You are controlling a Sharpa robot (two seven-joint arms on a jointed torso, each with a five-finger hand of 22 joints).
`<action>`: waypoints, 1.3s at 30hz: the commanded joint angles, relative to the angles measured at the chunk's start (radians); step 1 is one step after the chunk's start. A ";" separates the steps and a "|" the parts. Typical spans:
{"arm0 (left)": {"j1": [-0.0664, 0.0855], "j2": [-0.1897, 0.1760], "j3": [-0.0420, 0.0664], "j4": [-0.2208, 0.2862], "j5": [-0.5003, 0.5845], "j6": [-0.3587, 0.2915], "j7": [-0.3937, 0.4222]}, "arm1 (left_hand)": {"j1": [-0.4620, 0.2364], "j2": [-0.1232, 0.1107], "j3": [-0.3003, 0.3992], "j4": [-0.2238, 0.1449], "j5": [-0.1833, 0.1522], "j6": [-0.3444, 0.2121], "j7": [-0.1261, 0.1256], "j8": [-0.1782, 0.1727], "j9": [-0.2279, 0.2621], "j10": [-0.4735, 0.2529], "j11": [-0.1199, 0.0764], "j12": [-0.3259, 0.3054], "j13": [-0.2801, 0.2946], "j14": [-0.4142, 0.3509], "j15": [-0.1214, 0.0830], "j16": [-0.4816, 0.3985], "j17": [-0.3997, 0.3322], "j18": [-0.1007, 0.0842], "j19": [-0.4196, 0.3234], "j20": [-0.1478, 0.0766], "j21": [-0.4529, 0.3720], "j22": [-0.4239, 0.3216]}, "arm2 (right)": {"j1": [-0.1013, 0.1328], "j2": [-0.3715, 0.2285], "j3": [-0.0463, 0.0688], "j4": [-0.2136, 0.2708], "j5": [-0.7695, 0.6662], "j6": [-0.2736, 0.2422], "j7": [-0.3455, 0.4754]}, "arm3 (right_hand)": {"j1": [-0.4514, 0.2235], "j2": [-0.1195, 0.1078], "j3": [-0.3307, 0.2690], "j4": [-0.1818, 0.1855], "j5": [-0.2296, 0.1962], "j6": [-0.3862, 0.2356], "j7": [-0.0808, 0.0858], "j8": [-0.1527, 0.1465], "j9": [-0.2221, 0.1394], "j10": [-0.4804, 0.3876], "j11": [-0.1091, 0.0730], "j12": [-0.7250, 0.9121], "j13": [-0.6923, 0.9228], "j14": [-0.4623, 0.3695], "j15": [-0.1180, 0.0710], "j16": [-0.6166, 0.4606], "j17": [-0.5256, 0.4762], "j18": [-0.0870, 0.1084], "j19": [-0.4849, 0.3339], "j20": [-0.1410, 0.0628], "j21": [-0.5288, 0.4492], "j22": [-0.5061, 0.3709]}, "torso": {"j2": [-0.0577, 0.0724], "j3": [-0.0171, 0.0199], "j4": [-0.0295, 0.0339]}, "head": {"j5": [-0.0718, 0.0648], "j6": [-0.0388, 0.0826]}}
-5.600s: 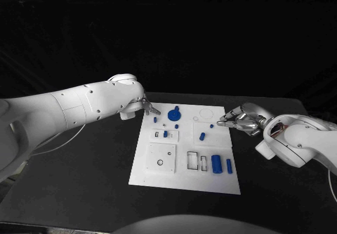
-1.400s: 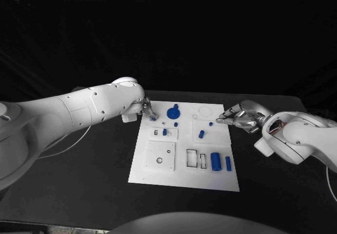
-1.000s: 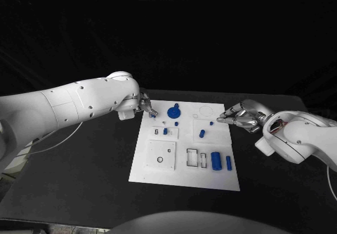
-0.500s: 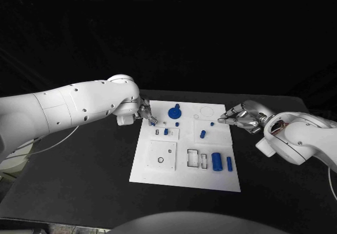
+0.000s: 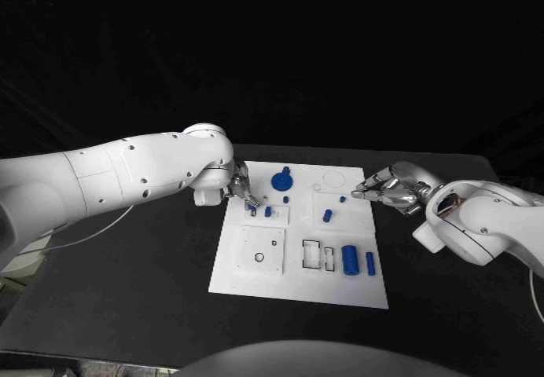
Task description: Assemble the parts on the task board
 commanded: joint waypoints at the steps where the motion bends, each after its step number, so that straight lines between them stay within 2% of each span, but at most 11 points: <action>1: -0.005 0.006 0.000 -0.003 -0.017 0.044 -0.016 | 0.012 0.003 0.008 -0.002 0.004 0.017 -0.011 0.002 0.001 0.104 -0.006 -0.001 0.263 0.106 -0.009 0.003 0.263 -0.008 0.105 -0.003 0.002 0.263 | -0.001 0.000 0.000 0.002 -0.006 0.004 0.002 | 0.004 0.008 0.001 0.003 0.005 0.007 -0.003 -0.003 0.000 0.105 0.000 -0.003 0.263 0.106 0.005 0.004 0.263 -0.007 0.105 0.007 0.004 0.263 | 0.000 -0.0001 -0.0001 | 0.000 -0.003; 14: -0.017 0.020 0.000 -0.020 -0.066 0.052 0.000 | 0.014 0.004 0.012 -0.001 0.004 0.016 -0.010 0.001 0.001 0.104 -0.005 -0.001 0.263 0.106 -0.010 0.003 0.263 -0.008 0.105 -0.003 0.002 0.263 | -0.001 -0.001 0.000 0.002 -0.006 0.004 0.003 | 0.004 0.008 0.001 0.003 0.005 0.007 -0.003 -0.003 0.000 0.105 0.000 -0.003 0.263 0.106 0.005 0.004 0.263 -0.007 0.105 0.007 0.004 0.263 | -0.002 0.0007 -0.0002 | -0.001 -0.007; 39: -0.024 0.039 0.000 -0.041 -0.069 0.047 0.014 | 0.015 0.007 0.016 -0.001 0.004 0.015 -0.009 -0.001 0.002 0.104 -0.004 -0.001 0.263 0.106 -0.010 0.003 0.263 -0.008 0.105 -0.003 0.002 0.263 | -0.001 0.000 0.000 0.002 -0.006 0.005 0.000 | 0.004 0.008 0.000 0.003 0.007 0.006 -0.004 -0.005 0.000 0.105 -0.001 -0.003 0.263 0.106 0.004 0.004 0.263 -0.007 0.105 0.006 0.004 0.263 | -0.001 0.0009 0.0005 | -0.001 -0.008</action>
